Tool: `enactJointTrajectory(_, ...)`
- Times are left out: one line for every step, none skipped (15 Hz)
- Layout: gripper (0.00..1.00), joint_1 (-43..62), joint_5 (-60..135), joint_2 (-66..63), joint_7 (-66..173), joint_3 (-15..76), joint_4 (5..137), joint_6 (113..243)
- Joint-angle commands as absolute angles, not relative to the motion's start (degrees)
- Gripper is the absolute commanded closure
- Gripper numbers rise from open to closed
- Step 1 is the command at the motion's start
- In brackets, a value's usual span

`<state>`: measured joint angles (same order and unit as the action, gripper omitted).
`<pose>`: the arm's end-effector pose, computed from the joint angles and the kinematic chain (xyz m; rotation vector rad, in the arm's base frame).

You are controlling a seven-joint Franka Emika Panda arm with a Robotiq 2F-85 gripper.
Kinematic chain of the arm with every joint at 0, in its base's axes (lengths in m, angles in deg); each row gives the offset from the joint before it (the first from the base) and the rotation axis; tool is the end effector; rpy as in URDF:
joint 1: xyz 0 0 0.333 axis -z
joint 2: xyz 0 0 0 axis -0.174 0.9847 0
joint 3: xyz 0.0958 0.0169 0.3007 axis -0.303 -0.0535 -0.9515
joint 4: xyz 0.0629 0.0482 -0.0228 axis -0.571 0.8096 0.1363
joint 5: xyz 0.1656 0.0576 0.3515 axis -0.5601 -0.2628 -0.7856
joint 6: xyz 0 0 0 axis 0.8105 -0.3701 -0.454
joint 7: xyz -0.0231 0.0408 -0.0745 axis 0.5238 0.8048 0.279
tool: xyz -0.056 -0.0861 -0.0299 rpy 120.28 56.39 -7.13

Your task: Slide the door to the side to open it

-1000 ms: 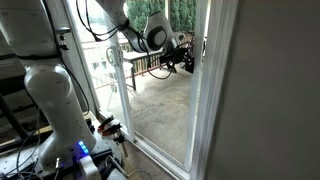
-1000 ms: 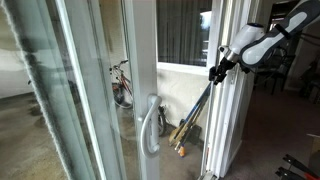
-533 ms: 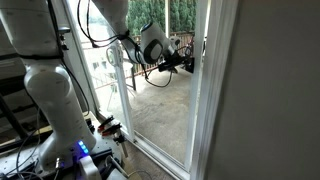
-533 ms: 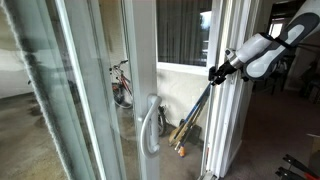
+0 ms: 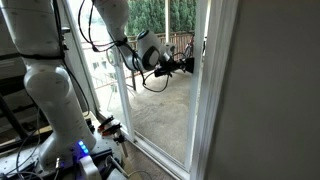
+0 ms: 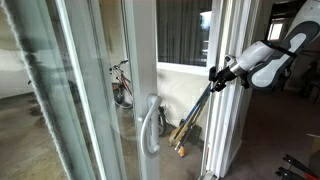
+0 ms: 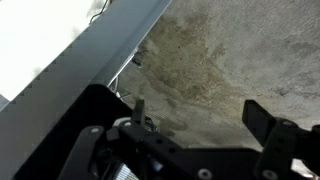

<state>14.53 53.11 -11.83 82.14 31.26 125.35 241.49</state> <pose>0.4964 -0.0450 0.3184 2.5727 0.8088 1.0391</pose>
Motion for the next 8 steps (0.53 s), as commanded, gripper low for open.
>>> enactJointTrajectory(0.0,17.7,59.0,-13.1,77.9,28.6,125.4,241.7)
enactJointTrajectory(0.0,18.2,60.1,-13.3,77.2,28.3,125.2,241.7)
enactJointTrajectory(0.0,18.5,60.8,-13.5,76.9,28.0,124.9,241.7)
enactJointTrajectory(0.0,18.9,61.2,-13.7,76.8,28.0,124.6,241.7)
enactJointTrajectory(0.0,19.1,61.4,-13.6,77.0,28.1,124.5,241.7)
enactJointTrajectory(0.0,19.4,61.3,-13.6,77.2,28.2,124.5,241.7)
enactJointTrajectory(0.0,19.7,61.4,-13.4,77.3,28.2,124.4,241.7)
enactJointTrajectory(0.0,19.8,61.6,-13.2,77.5,28.3,124.6,241.7)
